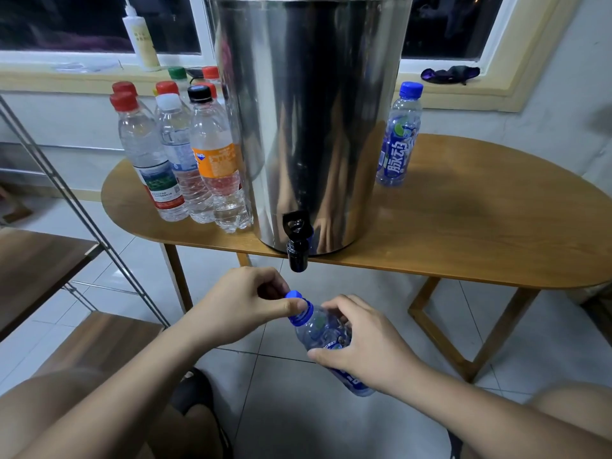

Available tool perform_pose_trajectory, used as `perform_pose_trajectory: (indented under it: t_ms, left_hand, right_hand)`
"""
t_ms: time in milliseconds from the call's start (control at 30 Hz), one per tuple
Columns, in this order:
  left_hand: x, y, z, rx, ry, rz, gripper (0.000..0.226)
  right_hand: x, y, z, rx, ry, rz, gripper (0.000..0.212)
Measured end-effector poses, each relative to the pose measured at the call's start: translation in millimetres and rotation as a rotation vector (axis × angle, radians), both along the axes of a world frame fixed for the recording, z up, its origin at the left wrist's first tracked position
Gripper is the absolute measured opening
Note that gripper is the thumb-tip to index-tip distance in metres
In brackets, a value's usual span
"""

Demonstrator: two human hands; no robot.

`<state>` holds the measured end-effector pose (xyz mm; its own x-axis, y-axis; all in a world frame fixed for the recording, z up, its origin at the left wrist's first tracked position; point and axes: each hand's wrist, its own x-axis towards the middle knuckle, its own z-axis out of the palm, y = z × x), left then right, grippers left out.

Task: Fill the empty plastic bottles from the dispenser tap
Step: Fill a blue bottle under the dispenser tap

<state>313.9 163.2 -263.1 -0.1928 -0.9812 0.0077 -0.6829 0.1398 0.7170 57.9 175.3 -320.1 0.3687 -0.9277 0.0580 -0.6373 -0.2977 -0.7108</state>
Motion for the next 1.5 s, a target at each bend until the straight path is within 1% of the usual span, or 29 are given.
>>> perform_pose_trajectory:
  t_ms: [67,133,167,267,333,500,667,800,900,1033,1133,1233,1333,1400,1500]
  left_hand:
    - [5,-2,2,-0.014,0.026,0.051,0.036]
    - [15,-5,6,-0.065,0.035,0.12,0.042]
    - [20,-7,8,-0.1,0.023,0.16,0.04]
    - [38,-18,11,-0.195,-0.007,0.274,0.025]
    - [47,-27,11,-0.251,-0.026,0.326,0.026]
    - [55,-48,4,-0.369,-0.158,0.369,0.038]
    - [50,-56,-5,-0.402,-0.199,0.402,0.041]
    - [50,-52,-11,-0.441,-0.226,0.386,0.045]
    - [52,-46,-7,-0.476,-0.212,0.401,0.047]
    - [48,-30,8,-0.531,-0.105,0.394,0.035]
    - [38,-19,20,-0.511,-0.007,0.36,0.03]
    - [23,-8,32,-0.499,0.073,0.298,0.029]
    - [7,3,43,-0.518,0.143,0.19,0.032]
    - [-1,7,48,-0.556,0.155,0.127,0.036]
    - [-7,7,53,-0.612,0.146,0.091,0.04]
  right_hand:
    - [1,-2,0,0.002,0.0,-0.016,0.067]
    - [1,-5,1,0.003,-0.034,-0.038,0.065]
    - [1,-6,1,0.005,-0.054,-0.049,0.062]
    - [0,-7,1,0.02,-0.081,-0.059,0.06]
    - [0,-7,0,0.022,-0.09,-0.058,0.06]
    - [1,-6,-1,0.044,-0.076,-0.049,0.064]
    - [1,-5,-2,0.054,-0.082,-0.05,0.068]
    - [1,-4,-1,0.065,-0.095,-0.045,0.067]
    - [0,-4,1,0.069,-0.095,-0.044,0.064]
    - [0,-4,3,0.074,-0.101,-0.046,0.06]
    - [1,-6,4,0.064,-0.114,-0.055,0.058]
    - [2,-9,5,0.074,-0.127,-0.063,0.06]
    - [5,-11,5,0.077,-0.131,-0.063,0.061]
    - [7,-13,4,0.076,-0.128,-0.06,0.062]
    - [10,-15,4,0.078,-0.13,-0.057,0.062]
